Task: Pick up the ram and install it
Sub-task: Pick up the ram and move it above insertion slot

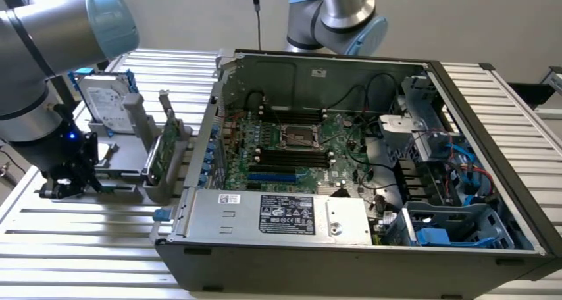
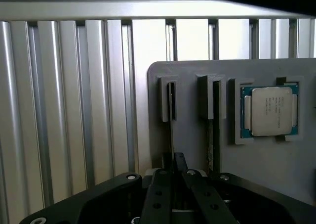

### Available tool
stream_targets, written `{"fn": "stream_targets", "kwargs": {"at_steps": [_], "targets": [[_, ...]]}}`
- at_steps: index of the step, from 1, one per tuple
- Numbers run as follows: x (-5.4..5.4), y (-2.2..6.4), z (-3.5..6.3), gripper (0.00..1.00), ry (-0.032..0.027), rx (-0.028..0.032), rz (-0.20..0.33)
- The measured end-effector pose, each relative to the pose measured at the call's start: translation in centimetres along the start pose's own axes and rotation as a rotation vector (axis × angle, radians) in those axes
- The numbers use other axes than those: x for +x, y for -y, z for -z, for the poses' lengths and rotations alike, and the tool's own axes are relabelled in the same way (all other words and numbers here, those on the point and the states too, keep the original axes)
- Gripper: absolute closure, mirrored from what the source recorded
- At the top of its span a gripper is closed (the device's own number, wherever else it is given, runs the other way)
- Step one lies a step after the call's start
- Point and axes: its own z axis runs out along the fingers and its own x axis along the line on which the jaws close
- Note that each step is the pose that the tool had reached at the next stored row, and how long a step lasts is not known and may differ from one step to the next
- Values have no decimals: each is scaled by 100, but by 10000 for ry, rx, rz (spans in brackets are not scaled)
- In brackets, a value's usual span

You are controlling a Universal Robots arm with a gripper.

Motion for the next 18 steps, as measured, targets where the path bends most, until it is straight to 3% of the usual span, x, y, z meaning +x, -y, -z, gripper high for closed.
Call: {"fn": "stream_targets", "kwargs": {"at_steps": [11, 18], "targets": [[-7, 13, 74, 87, -1, -91, -22], [-20, 10, 260, 87, 25, -140, -26]]}}
